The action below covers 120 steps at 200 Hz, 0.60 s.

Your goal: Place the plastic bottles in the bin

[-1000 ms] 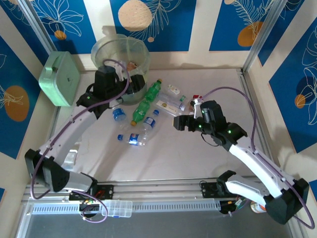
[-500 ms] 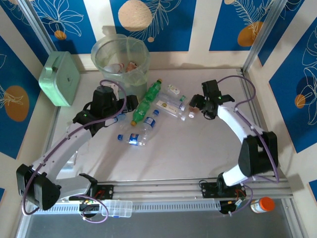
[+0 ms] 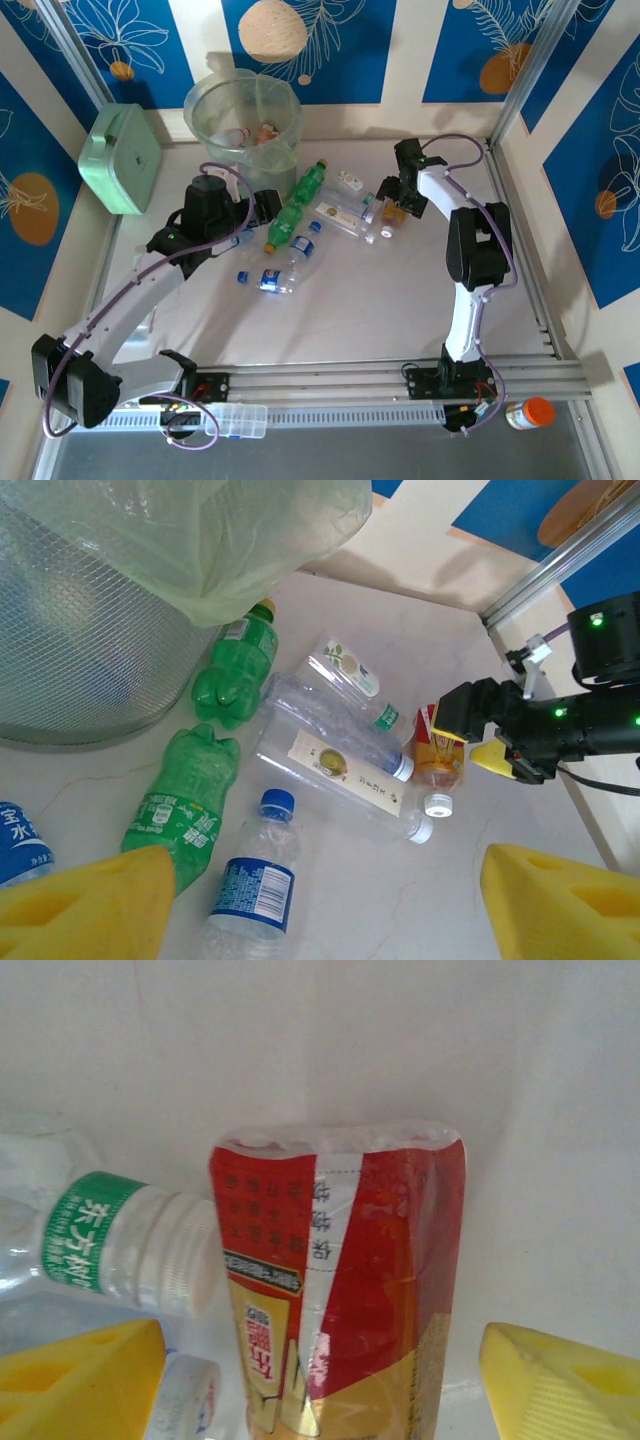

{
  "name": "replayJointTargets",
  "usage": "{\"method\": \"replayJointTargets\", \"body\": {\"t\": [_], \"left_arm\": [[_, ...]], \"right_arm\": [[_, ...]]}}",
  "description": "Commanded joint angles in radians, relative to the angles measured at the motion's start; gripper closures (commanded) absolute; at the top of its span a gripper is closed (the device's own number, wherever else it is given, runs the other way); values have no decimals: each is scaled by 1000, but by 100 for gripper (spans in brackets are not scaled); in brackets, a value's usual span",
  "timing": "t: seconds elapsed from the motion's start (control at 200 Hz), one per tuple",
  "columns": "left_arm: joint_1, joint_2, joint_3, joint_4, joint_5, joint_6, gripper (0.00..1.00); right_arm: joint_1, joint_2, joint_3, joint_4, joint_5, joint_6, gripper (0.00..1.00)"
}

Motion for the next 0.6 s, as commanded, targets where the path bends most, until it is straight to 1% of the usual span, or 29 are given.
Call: {"method": "replayJointTargets", "body": {"t": [0.0, 0.16, 0.18, 0.235, 0.43, 0.595], "left_arm": [[-1, -20, -5, 25, 28, -12, 20], [0, -16, -4, 30, 33, -14, 20], [0, -17, -4, 31, 33, -17, 20], [0, -16, -5, 31, 35, -19, 20], [2, -11, -7, 34, 42, -19, 20], [7, -1, -5, 39, 56, -25, 19]], "right_arm": [[-6, 27, 51, -48, 13, -4, 20], [2, 62, 60, -64, 37, -7, 21], [1, 67, 60, -66, 37, -7, 24], [-2, 74, 58, -65, 36, -5, 25], [-15, 91, 39, -49, -1, -13, 25], [-12, 99, 32, -52, -2, -16, 25]]}}
